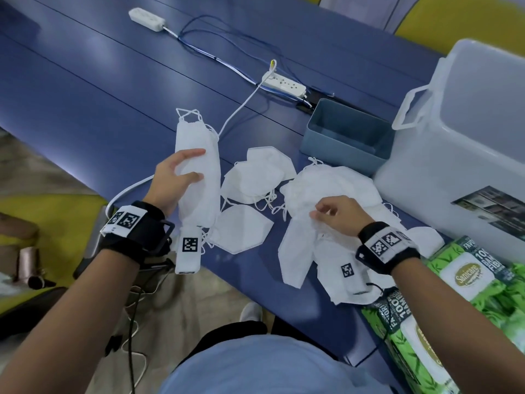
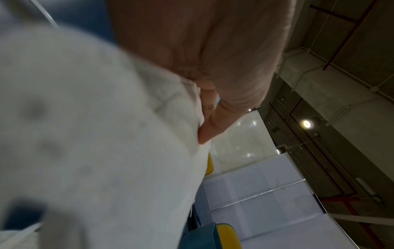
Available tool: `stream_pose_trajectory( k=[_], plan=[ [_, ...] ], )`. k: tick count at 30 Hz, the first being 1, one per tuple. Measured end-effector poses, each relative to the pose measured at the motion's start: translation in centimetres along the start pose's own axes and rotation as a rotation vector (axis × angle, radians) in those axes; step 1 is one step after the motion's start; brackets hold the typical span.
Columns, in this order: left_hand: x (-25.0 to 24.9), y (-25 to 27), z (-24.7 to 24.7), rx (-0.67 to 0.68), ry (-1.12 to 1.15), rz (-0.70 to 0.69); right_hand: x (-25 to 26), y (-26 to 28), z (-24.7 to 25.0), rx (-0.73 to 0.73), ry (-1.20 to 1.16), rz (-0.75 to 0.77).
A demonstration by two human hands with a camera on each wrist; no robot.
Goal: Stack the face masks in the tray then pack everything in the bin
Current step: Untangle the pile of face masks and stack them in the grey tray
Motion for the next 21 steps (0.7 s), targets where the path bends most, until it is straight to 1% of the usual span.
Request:
stream_pose_trajectory(
  k=[2, 4, 5, 6, 8, 10, 11, 12, 13, 16, 18, 20, 21],
  plan=[
    [-0.1, 0.0, -0.4, 0.015, -0.007, -0.007, -1.1, -0.3, 1.0, -0.166, 0.072, -0.072],
    [-0.1, 0.0, -1.0, 0.035, -0.006, -0.005, -2.1, -0.6, 1.7, -0.319, 0.170, -0.212],
    [-0.1, 0.0, -1.4, 0.046, -0.002, -0.003, -2.5, -0.7, 1.8, -0.351, 0.184, -0.294],
    [0.0, 0.0, -1.9, 0.058, 0.004, -0.001, -2.7, -0.8, 1.6, -0.343, 0.173, -0.374],
    [0.0, 0.1, -2.9, 0.086, 0.005, 0.005, -2.9, -1.1, 0.8, -0.263, 0.147, -0.507],
    [0.1, 0.3, -3.9, 0.116, -0.013, 0.003, -2.8, -1.7, -0.3, -0.191, 0.203, -0.576],
    [0.3, 0.4, -4.3, 0.127, -0.019, 0.004, -2.7, -2.1, -0.7, -0.188, 0.243, -0.580],
    [0.4, 0.5, -4.6, 0.140, -0.016, 0.003, -2.4, -2.4, -0.9, -0.209, 0.252, -0.560],
    [0.5, 0.6, -4.8, 0.148, -0.018, 0.007, -2.1, -2.7, -0.9, -0.239, 0.209, -0.518],
    [0.6, 0.7, -5.4, 0.158, -0.018, 0.016, -1.1, -3.0, -0.5, -0.287, -0.089, -0.329],
    [0.5, 0.7, -5.5, 0.164, -0.020, 0.008, -0.4, -2.5, -0.4, -0.315, -0.205, -0.224],
    [0.5, 0.6, -5.4, 0.157, -0.018, 0.005, 0.7, -1.4, -0.6, -0.372, -0.280, -0.067],
    [0.5, 0.4, -5.2, 0.147, -0.017, 0.007, 1.4, -0.6, -0.8, -0.415, -0.281, 0.053]
  ],
)
Point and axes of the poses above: each hand's wrist, its own y-axis away from the middle knuckle, its own z-axis out of the back of the hand, x = y × z, the point moved 3 cm from there along -y, towards the middle knuckle, and after that the axes turned 12 degrees about -z, right-handed, at the moved point
